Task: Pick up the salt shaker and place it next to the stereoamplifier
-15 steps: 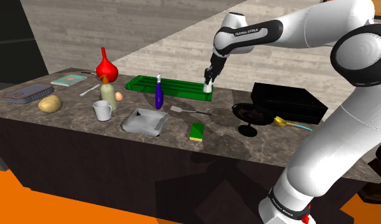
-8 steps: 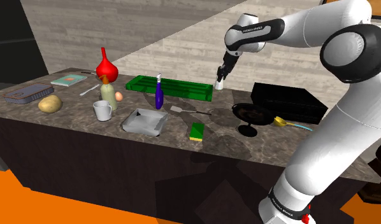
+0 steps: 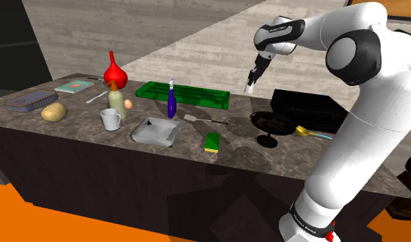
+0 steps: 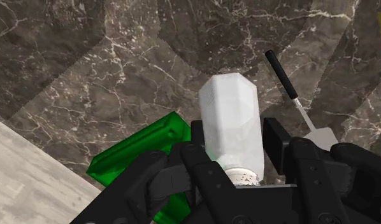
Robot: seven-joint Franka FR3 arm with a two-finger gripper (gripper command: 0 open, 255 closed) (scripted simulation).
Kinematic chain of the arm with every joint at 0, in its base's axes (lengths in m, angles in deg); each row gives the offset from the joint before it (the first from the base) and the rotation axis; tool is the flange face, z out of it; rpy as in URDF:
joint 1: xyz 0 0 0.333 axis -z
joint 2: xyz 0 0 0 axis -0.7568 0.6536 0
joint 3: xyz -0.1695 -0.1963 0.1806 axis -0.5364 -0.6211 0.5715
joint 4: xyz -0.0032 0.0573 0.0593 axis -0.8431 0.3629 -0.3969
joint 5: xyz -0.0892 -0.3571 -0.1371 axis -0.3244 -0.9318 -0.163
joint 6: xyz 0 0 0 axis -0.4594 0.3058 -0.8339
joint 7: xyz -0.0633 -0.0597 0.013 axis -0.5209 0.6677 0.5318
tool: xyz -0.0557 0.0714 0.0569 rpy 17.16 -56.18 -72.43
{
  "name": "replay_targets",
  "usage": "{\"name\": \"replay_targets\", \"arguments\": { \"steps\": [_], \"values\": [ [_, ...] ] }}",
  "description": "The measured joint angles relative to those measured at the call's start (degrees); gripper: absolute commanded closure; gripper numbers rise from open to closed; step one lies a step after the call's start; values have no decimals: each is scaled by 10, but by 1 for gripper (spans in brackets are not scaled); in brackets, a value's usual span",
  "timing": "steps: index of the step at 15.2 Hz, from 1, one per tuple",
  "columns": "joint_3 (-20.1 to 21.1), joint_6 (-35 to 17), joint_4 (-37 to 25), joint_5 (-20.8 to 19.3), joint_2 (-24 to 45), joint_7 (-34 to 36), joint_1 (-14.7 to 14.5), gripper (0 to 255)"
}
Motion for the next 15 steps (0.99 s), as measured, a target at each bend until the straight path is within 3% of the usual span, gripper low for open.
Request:
{"name": "replay_targets", "arguments": {
  "steps": [7,12,15],
  "values": [
    [-41,46,-111,79,96,-113,61,255],
    [-54,90,-212,142,182,-188,130,255],
    [-52,134,-309,183,252,-221,187,255]
  ]
}}
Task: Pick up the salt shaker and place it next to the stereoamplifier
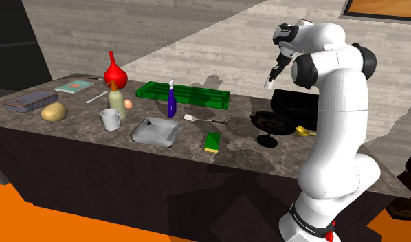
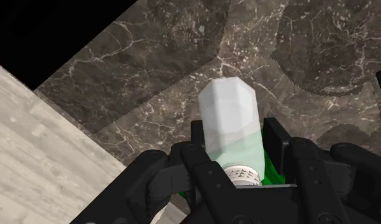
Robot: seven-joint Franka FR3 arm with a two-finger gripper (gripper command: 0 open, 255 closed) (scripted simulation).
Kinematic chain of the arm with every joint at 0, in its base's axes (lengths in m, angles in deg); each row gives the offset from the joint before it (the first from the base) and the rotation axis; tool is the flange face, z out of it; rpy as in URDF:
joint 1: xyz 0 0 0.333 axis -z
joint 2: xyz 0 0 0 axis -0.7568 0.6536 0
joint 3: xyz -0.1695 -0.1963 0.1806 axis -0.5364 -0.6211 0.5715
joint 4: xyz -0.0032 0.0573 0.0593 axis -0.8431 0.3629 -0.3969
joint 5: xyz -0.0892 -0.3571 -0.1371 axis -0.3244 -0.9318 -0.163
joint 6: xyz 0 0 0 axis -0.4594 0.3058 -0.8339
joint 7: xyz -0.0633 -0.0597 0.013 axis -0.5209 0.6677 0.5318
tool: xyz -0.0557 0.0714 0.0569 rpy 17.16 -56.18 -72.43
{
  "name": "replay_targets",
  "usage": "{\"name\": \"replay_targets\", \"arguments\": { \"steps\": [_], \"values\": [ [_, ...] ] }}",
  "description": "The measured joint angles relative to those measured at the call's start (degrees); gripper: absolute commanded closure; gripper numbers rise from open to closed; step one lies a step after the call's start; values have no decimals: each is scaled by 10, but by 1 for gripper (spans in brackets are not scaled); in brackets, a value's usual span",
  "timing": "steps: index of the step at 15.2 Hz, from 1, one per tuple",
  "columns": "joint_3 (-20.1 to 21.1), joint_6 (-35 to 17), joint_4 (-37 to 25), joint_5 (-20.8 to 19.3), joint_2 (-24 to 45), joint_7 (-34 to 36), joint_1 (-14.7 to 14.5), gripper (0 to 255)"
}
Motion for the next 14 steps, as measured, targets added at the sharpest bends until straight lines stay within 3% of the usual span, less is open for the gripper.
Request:
{"name": "replay_targets", "arguments": {
  "steps": [2,4,14],
  "values": [
    [5,35,-78,23,49,-11,41,255],
    [7,36,-88,31,63,-21,54,255],
    [9,-40,0,37,57,-48,39,255]
  ]
}}
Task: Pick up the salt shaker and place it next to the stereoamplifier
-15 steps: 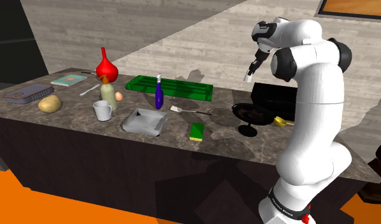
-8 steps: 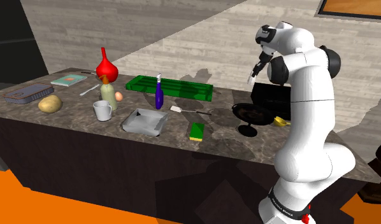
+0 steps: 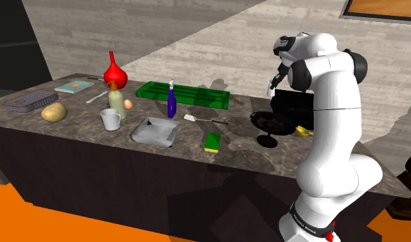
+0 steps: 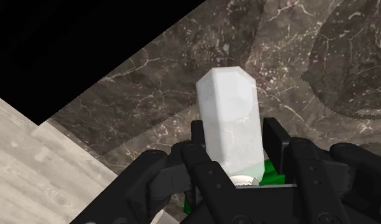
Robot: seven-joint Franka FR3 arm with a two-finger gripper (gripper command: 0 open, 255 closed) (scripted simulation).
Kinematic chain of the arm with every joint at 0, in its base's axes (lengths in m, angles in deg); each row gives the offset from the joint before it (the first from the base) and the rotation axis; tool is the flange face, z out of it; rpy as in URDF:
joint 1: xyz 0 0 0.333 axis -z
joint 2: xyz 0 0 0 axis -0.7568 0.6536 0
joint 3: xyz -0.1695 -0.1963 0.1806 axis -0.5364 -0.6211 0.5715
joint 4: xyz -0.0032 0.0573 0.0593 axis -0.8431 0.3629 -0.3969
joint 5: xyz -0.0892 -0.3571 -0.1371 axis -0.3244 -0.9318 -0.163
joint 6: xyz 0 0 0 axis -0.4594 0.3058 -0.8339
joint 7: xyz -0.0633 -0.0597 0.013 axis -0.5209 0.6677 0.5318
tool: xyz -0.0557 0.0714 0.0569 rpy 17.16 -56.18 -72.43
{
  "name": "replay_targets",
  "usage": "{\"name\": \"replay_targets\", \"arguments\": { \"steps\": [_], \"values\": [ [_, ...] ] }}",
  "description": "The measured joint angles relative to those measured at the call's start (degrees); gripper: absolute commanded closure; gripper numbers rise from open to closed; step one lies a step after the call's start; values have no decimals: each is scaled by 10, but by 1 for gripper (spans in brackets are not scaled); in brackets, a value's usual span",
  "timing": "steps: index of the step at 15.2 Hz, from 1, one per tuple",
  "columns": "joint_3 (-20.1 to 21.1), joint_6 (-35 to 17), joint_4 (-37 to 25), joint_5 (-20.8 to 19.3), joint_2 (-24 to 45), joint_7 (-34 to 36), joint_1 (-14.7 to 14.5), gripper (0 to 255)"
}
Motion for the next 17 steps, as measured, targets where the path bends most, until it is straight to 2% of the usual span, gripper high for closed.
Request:
{"name": "replay_targets", "arguments": {
  "steps": [17],
  "values": [
    [16,-109,93,29,25,-39,-9,255]
  ]
}}
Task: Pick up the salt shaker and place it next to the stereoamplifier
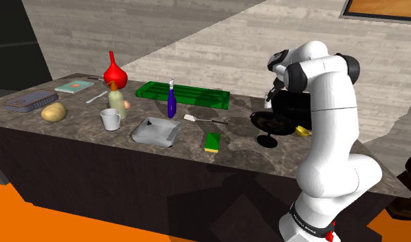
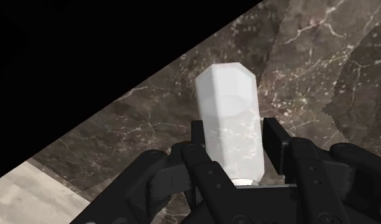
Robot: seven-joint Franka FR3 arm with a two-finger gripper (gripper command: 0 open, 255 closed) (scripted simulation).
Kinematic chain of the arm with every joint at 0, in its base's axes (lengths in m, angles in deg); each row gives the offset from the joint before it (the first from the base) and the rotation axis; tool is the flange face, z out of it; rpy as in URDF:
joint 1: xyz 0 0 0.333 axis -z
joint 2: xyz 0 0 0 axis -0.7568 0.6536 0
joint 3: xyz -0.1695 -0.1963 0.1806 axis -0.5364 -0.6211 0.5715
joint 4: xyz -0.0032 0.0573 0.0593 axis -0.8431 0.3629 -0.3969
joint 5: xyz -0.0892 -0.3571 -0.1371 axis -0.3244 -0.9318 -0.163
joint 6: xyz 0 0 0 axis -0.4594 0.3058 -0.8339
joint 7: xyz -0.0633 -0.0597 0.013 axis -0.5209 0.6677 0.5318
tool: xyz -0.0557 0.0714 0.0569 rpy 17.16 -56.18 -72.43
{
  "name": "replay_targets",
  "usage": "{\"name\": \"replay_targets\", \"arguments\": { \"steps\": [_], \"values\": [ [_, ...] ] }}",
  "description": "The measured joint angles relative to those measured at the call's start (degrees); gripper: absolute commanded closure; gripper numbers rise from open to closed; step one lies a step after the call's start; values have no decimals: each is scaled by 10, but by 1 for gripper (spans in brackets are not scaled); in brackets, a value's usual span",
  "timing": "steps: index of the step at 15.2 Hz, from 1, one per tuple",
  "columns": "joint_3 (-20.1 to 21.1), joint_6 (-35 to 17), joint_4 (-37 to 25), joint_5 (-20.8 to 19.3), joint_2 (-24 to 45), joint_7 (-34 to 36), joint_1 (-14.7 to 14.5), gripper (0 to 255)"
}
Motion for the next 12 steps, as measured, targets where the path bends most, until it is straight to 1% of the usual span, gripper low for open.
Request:
{"name": "replay_targets", "arguments": {
  "steps": [3,12],
  "values": [
    [3,-17,15,6,4,-10,1,255],
    [16,-60,36,28,29,-30,6,255]
  ]
}}
